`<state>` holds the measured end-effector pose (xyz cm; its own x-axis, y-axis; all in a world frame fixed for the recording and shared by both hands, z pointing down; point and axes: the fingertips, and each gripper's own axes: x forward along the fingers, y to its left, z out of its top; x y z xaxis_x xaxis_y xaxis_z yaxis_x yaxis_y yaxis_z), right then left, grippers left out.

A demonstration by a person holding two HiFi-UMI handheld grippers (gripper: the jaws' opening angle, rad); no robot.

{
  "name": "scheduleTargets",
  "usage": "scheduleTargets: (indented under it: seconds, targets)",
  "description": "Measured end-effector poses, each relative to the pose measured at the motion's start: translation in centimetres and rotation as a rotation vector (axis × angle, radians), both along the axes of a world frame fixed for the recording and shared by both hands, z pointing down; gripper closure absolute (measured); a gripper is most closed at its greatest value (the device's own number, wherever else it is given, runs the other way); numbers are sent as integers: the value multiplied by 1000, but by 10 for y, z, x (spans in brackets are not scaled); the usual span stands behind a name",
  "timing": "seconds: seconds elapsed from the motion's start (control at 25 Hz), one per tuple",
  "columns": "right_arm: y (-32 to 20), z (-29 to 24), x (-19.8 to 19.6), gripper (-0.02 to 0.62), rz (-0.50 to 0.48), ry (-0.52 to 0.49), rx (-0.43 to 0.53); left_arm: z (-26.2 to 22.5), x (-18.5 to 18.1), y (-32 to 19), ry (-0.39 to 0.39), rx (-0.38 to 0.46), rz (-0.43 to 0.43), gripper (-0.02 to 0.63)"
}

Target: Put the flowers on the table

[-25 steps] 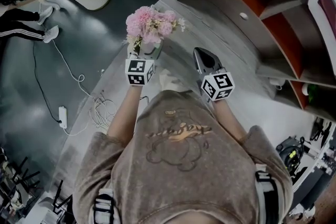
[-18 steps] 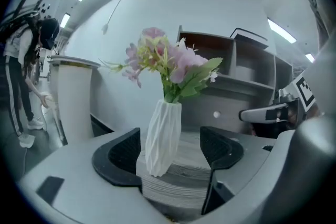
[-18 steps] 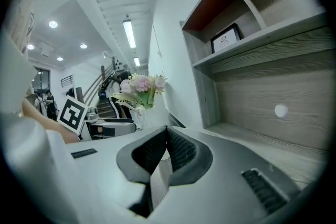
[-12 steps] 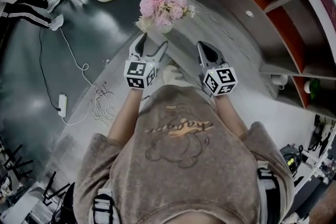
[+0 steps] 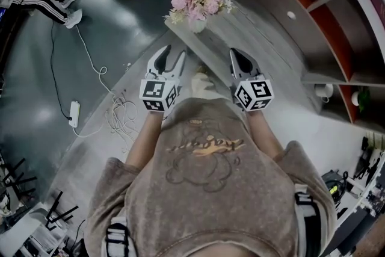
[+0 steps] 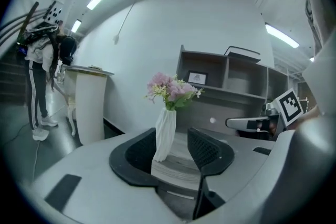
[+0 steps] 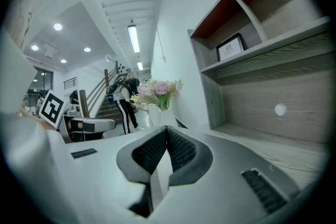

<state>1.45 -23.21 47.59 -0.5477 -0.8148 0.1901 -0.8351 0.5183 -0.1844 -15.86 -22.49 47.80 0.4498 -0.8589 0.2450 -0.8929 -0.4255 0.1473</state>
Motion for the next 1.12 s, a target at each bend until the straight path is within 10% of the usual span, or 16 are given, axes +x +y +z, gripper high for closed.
scheduleTargets:
  seconds: [0.4,1.12]
  targets:
    - [6,2,-7,595,-17,8,2,4,-12,6,21,-8,-56,584]
    - [3,5,-11,595,-39,24,-4,4,-3,3,32,-13,-37,588]
